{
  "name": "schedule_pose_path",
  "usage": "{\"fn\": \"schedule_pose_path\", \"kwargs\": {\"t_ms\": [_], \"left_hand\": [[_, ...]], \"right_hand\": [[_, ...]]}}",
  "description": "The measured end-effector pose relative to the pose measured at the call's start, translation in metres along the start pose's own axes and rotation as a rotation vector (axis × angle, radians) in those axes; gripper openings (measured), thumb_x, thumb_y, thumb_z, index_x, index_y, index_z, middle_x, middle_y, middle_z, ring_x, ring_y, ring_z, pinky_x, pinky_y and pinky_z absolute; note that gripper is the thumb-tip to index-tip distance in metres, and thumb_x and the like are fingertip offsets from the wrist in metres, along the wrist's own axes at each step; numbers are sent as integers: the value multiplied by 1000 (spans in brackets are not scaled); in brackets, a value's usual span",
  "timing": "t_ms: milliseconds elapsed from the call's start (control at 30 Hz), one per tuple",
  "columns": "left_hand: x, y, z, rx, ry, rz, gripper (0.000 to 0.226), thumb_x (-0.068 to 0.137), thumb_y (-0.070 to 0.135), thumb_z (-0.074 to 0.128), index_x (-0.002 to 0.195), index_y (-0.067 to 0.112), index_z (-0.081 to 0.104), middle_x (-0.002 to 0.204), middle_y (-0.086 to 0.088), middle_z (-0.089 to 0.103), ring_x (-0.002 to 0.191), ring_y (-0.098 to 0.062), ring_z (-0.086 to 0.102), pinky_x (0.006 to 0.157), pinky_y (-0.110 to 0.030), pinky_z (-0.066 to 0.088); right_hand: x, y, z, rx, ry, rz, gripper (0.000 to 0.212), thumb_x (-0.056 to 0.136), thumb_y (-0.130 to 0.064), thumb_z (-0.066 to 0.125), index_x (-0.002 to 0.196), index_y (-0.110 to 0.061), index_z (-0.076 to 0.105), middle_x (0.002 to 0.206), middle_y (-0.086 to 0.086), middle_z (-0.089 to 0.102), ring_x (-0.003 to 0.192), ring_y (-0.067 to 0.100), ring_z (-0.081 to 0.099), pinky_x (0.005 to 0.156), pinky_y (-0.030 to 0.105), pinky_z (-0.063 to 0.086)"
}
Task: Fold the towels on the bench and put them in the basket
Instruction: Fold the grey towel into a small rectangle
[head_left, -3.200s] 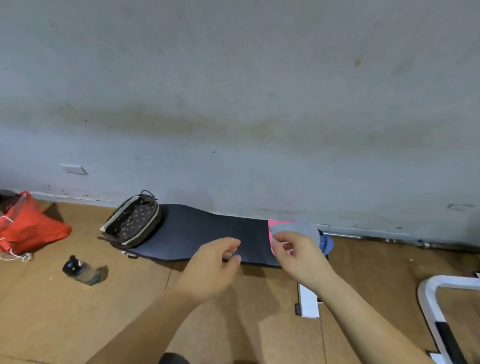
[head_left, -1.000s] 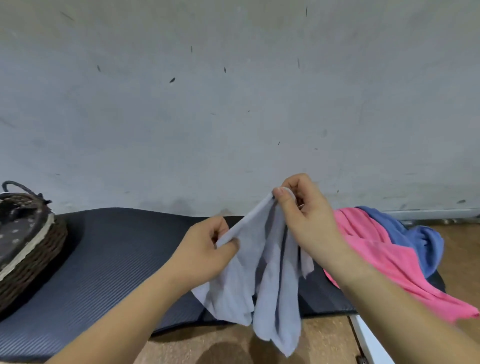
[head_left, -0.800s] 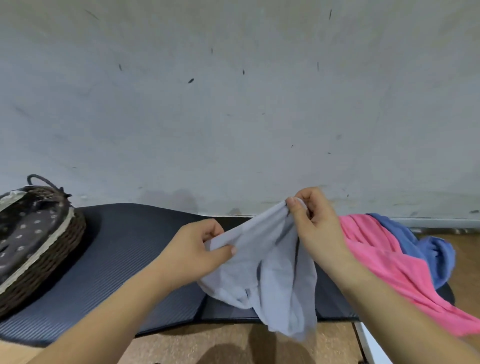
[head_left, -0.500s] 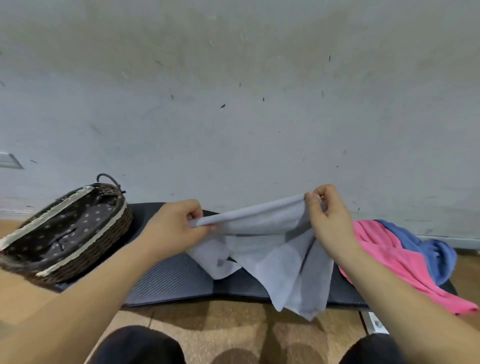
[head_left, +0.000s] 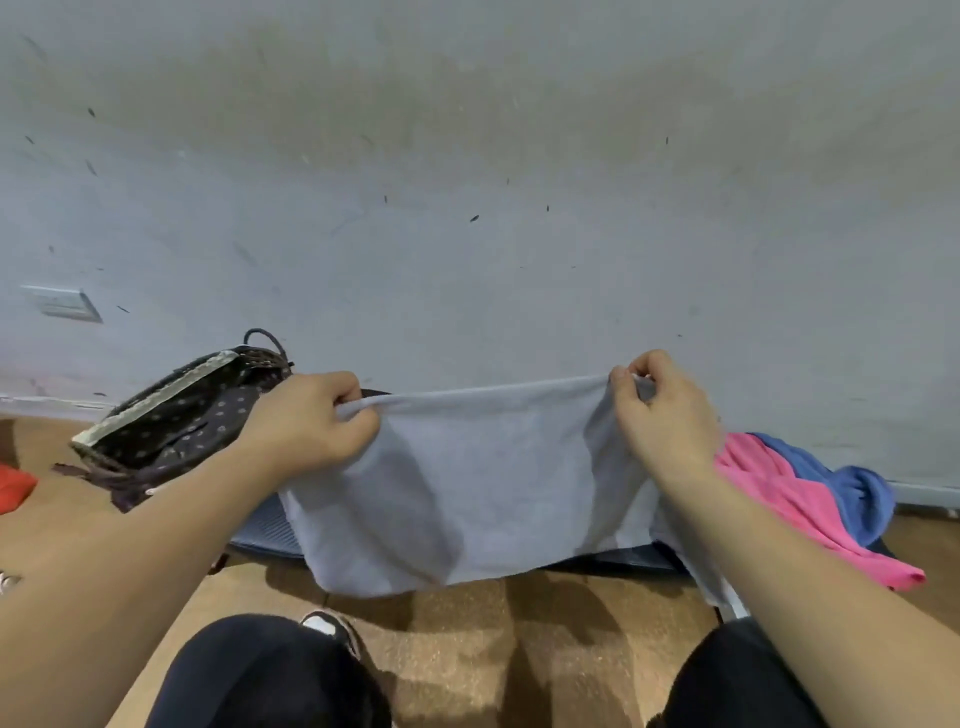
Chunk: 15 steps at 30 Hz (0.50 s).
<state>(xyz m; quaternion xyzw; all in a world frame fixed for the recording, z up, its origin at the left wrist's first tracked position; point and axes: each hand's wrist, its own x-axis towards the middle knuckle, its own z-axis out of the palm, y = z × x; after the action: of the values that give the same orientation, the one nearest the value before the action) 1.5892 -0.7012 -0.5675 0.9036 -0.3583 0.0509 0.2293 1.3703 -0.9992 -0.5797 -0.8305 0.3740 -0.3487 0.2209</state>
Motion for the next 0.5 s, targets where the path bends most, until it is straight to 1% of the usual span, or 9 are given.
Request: {"fn": "schedule_pose_path", "kwargs": {"t_ms": [67, 133, 200, 267, 333, 367, 400, 433, 500], "left_hand": [[17, -18, 14, 71, -58, -5, 28, 74, 50, 48, 68, 23, 52, 63, 3, 60, 67, -19, 59, 56, -29, 40], [40, -38, 33, 159, -87, 40, 27, 75, 51, 44, 68, 26, 48, 66, 5, 59, 70, -23, 58, 58, -30, 38], [69, -58, 54, 275, -130, 94, 27, 76, 53, 40, 71, 27, 47, 69, 5, 60, 73, -25, 59, 59, -30, 36], [102, -75, 75, 371, -191, 119, 28, 75, 52, 37, 76, 27, 50, 72, 5, 60, 73, -25, 59, 58, -30, 36], [131, -88, 98, 417, -243, 119, 27, 79, 49, 39, 80, 26, 53, 77, 4, 62, 76, -27, 60, 60, -32, 41], [143, -95, 114, 424, -254, 115, 24, 83, 46, 43, 84, 25, 55, 84, 2, 64, 82, -29, 62, 63, -33, 44], [151, -100, 130, 424, -274, 89, 20, 87, 39, 48, 91, 24, 59, 94, -1, 65, 90, -30, 62, 67, -35, 47], [157, -103, 147, 419, -302, 56, 19, 90, 32, 51, 102, 22, 62, 104, -3, 64, 99, -30, 60, 73, -37, 49], [154, -103, 179, 397, -365, 3, 36, 92, 24, 53, 128, 20, 59, 125, -4, 59, 115, -30, 55, 89, -42, 50]], "right_hand": [[9, 2, 31, -53, -7, -33, 22, 97, -41, 57, 87, -22, 58, 87, 1, 65, 86, 30, 59, 71, 38, 45], [22, 12, 67, -107, -50, -43, 21, 96, -41, 58, 88, -21, 60, 91, 6, 65, 90, 35, 60, 74, 42, 48], [38, 26, 104, -164, -105, -53, 21, 95, -41, 58, 87, -22, 61, 88, 6, 62, 90, 36, 60, 76, 43, 48], [54, 43, 142, -220, -177, -60, 21, 94, -41, 59, 86, -21, 61, 84, 3, 56, 90, 35, 59, 77, 41, 44], [68, 60, 179, -261, -250, -58, 21, 95, -40, 59, 87, -20, 61, 83, 1, 52, 90, 35, 59, 77, 40, 40], [72, 69, 196, -270, -283, -60, 21, 95, -39, 59, 89, -19, 61, 84, 1, 52, 91, 35, 59, 78, 40, 41], [75, 76, 212, -278, -324, -49, 21, 96, -39, 58, 93, -19, 62, 88, 3, 54, 94, 36, 59, 80, 42, 42], [75, 83, 224, -289, -373, -17, 22, 97, -39, 58, 101, -18, 63, 95, 6, 58, 100, 36, 59, 85, 43, 42], [68, 93, 241, -287, -479, 42, 35, 98, -39, 57, 126, -17, 61, 123, 10, 61, 122, 36, 54, 99, 44, 39]]}}
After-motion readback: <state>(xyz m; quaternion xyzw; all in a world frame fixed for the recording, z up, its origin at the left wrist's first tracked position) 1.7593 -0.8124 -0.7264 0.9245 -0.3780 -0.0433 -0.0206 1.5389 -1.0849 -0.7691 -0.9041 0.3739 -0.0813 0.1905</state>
